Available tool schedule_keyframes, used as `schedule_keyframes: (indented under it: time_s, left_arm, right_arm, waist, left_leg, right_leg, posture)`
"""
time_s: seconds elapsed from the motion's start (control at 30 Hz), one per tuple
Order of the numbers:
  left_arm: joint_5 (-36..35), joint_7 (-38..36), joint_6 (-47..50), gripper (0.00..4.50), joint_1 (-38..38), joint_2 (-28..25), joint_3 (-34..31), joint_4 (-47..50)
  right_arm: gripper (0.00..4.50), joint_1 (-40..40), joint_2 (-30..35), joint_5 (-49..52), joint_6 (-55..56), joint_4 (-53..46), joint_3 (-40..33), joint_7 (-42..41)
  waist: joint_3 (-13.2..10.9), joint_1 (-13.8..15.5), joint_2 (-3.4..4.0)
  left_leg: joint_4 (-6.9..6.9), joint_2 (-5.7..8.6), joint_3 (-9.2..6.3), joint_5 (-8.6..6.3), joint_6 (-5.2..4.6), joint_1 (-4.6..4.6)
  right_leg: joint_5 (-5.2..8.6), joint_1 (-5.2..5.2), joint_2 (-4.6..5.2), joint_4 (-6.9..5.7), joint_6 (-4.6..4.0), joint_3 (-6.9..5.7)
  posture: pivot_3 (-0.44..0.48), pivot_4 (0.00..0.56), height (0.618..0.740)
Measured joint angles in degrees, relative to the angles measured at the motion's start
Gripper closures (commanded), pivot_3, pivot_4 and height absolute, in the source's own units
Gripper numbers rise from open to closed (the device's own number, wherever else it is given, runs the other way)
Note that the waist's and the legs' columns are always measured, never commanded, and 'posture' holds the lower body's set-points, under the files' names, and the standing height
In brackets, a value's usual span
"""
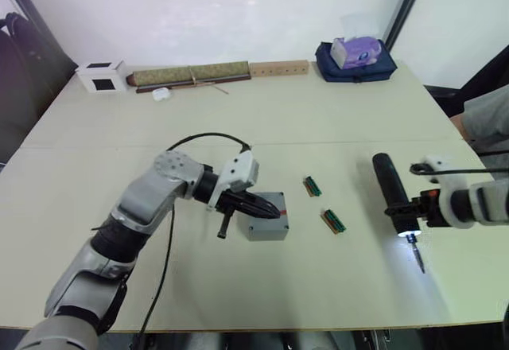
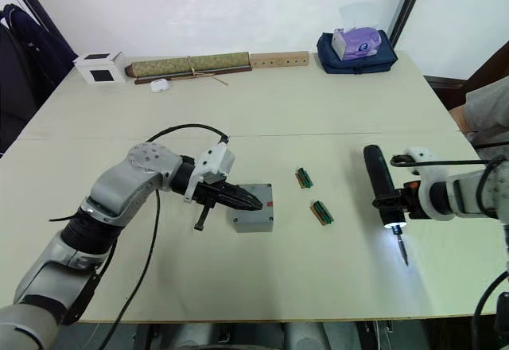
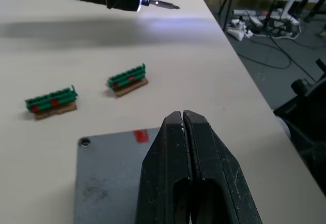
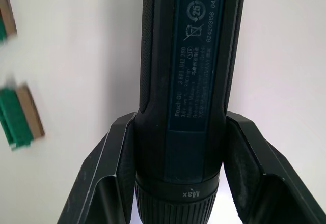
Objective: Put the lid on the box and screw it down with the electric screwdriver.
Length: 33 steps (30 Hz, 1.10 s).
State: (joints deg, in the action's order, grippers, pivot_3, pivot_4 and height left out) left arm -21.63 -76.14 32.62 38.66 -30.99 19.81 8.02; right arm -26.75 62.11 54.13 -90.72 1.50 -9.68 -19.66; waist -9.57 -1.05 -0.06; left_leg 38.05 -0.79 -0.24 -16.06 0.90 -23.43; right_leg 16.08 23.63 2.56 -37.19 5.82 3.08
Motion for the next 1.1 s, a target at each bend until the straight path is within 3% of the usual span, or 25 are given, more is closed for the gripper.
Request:
schedule_keyframes:
  time_s: [0.17,0.23,0.4,0.63,0.77,0.9,1.1]
  left_arm:
    - [0.39,1.67,-0.2,4.5,-1.19,-1.02,0.14,1.38]
    - [0.38,2.02,0.13,4.5,-1.61,-1.42,0.15,1.87]
    - [0.37,2.59,0.78,4.5,-1.92,-1.99,0.15,1.95]
    - [0.37,2.42,1.46,4.5,-1.84,-3.06,0.1,0.44]
    - [-0.78,3.01,4.29,4.5,-1.89,-5.41,-2.96,-1.71]
    - [-3.26,2.96,8.14,4.5,-3.32,-9.42,-6.69,-0.52]
    - [-9.91,3.75,17.38,4.5,-10.17,-16.58,-13.91,4.47]
  right_arm:
    - [2.69,-0.35,-3.04,-3.64,0.53,1.14,1.14,-1.56]
    - [1.69,-0.49,-3.67,-4.69,0.49,1.14,0.92,-2.01]
    - [0.06,-0.28,-4.8,-6.56,0.64,-0.29,-0.01,-3.73]
    - [0.06,2.11,-4.18,-10.72,5.4,-2.14,0.33,-6.31]
    - [0.06,4.28,-2.15,-12.42,11.45,-5.02,-1.52,-9.46]
    - [0.06,4.84,-2.24,-11.73,15.95,-9.85,-10.33,-11.73]
    - [0.06,15.06,-5.41,-2.87,19.84,-27.42,-26.5,-19.78]
  waist:
    - [-0.06,0.29,-0.02]
    - [-0.07,0.22,-0.05]
    - [-0.06,0.22,-0.08]
    - [-0.05,0.34,-0.11]
    - [-0.07,0.12,-0.1]
    - [-0.07,0.0,-0.09]
    - [-0.12,0.33,-0.28]
  left_leg:
    - [0.04,0.05,-0.03,0.0,0.0,-0.05]
    - [0.04,0.04,-0.04,0.0,0.0,-0.03]
    - [0.08,0.04,-0.06,0.0,0.0,0.04]
    - [0.12,0.07,-0.06,0.0,0.01,0.04]
    - [0.11,0.04,-0.07,0.0,0.0,0.02]
    - [0.07,-0.01,-0.1,0.0,0.0,0.04]
    - [0.05,-0.11,-0.21,0.0,0.01,0.06]
  right_leg:
    - [-0.01,0.01,0.05,0.0,0.01,-0.02]
    - [-0.01,-0.01,0.03,-0.01,0.01,-0.03]
    - [-0.01,-0.11,0.04,-0.01,0.02,-0.06]
    - [-0.02,-0.15,0.07,0.0,0.03,-0.07]
    - [-0.02,-0.09,0.04,-0.02,0.03,-0.07]
    - [-0.02,-0.08,0.0,-0.03,0.03,-0.09]
    - [-0.01,-0.19,0.03,-0.01,0.03,-0.16]
  posture:
    - [0.0,0.15,0.74]
    - [0.0,0.15,0.74]
    - [0.0,0.15,0.74]
    - [0.0,0.15,0.74]
    - [0.0,0.15,0.74]
    - [0.0,0.15,0.74]
    - [0.0,0.15,0.74]
